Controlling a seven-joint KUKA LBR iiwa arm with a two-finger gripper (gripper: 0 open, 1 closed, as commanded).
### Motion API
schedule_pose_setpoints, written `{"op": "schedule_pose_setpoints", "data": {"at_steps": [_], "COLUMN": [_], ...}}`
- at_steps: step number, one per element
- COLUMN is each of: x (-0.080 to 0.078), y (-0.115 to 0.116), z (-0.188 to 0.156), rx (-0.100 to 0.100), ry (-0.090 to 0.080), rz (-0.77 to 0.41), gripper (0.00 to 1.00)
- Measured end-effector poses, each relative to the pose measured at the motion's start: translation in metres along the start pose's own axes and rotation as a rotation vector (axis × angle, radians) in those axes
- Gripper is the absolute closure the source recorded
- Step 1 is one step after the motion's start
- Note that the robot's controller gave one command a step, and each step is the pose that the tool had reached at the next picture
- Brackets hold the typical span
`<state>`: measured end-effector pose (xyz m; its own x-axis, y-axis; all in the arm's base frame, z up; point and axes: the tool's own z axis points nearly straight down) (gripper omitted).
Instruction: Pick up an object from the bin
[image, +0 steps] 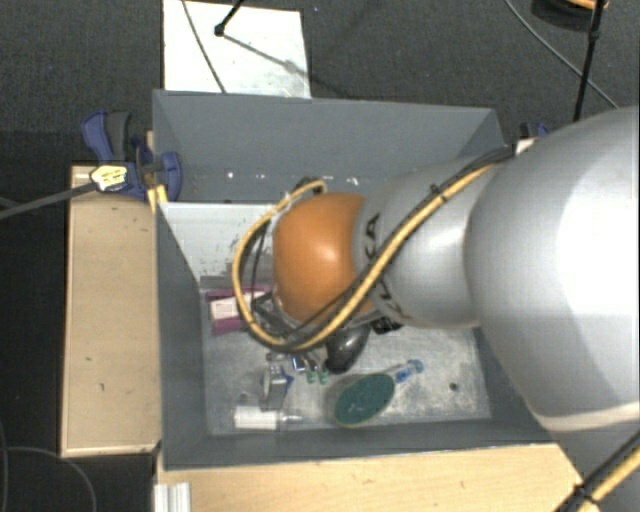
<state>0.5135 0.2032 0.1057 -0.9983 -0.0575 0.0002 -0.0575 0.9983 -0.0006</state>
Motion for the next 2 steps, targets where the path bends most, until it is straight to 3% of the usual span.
{"op": "schedule_pose_setpoints", "data": {"at_steps": [1, 2], "x": [0.008, 0.037], "y": [-0.043, -0.027], "z": [0.034, 0.034], "rx": [-0.003, -0.003], "ry": [-0.006, -0.004], "rz": [0.215, 0.379], "gripper": [0.00, 0.00]}}
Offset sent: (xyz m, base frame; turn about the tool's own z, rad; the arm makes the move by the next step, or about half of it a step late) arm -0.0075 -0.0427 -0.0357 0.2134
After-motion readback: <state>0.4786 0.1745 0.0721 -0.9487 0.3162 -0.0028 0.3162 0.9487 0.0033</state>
